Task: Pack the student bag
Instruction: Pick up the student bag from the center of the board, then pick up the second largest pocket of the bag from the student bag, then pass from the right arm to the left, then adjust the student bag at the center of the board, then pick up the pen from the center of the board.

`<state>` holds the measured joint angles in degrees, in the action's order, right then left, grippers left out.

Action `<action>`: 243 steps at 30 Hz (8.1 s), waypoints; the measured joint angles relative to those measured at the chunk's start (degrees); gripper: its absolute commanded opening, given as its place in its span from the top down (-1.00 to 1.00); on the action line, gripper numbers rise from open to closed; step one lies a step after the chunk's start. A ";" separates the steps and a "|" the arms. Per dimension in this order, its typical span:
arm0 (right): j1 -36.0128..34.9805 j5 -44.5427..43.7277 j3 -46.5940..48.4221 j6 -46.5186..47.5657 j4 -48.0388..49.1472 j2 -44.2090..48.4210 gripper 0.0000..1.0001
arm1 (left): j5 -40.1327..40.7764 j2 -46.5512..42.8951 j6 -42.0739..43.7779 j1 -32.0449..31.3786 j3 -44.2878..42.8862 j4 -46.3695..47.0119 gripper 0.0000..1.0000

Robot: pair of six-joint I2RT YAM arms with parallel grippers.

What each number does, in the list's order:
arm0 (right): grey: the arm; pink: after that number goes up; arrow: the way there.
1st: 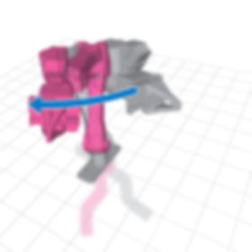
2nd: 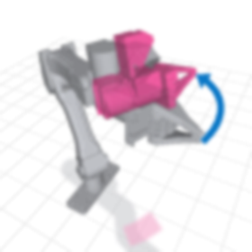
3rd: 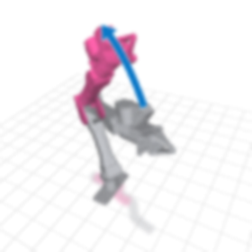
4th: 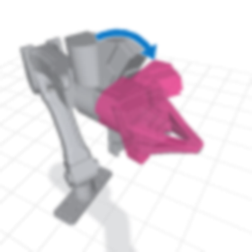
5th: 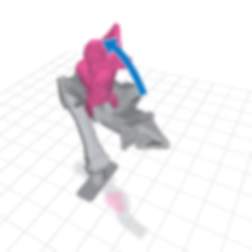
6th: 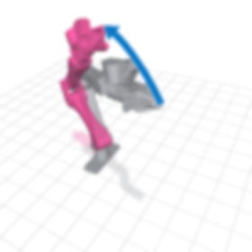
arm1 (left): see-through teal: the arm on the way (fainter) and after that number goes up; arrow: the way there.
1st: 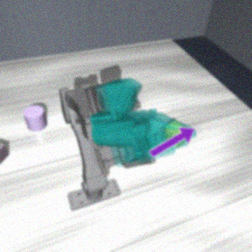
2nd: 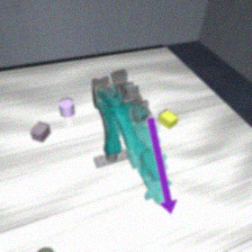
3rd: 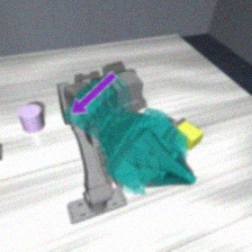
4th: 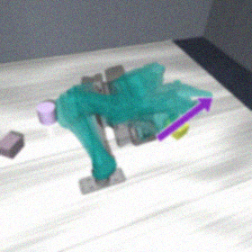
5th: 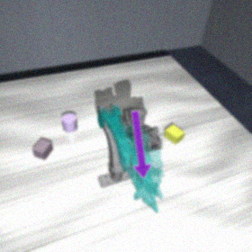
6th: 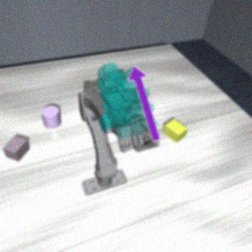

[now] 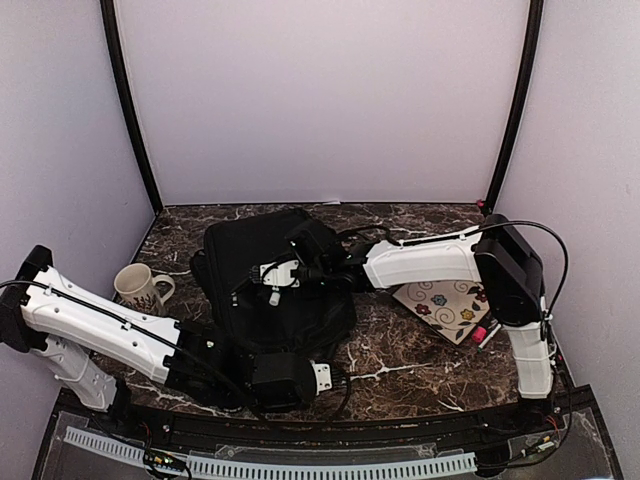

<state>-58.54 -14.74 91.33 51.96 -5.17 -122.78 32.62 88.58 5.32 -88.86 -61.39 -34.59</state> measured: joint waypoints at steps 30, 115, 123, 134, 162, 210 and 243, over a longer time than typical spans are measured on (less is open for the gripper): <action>2.16 4.90 3.34 -3.06 -5.70 -0.02 0.95 | 13.05 13.51 16.68 12.96 5.35 30.60 1.00; 1.57 26.25 11.65 -29.44 -29.18 7.39 1.00 | 27.08 -38.97 -24.59 -5.01 9.27 0.70 -0.42; 1.84 28.41 11.80 -30.86 -29.42 7.39 1.00 | 20.50 -46.73 -18.34 3.56 18.75 10.64 -0.49; 1.97 29.88 11.93 -31.76 -29.59 7.39 1.00 | 5.03 -30.93 -10.49 21.03 20.39 19.80 -0.49; 6.03 44.96 -1.22 -26.10 -29.99 26.43 -0.09 | -14.97 -14.99 1.92 40.33 19.69 37.64 0.89; -12.50 4.63 -6.51 -4.33 -31.21 27.96 0.98 | -17.35 -8.11 -4.42 44.00 -0.68 26.32 1.00; 36.76 33.73 -32.26 -2.89 -48.02 50.88 -0.06 | -26.23 -8.92 1.62 43.39 8.96 30.29 1.00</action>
<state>-21.78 18.98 59.07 49.08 -53.19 -71.90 6.39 79.66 6.94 -45.47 -52.42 -4.29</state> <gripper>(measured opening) 0.556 0.073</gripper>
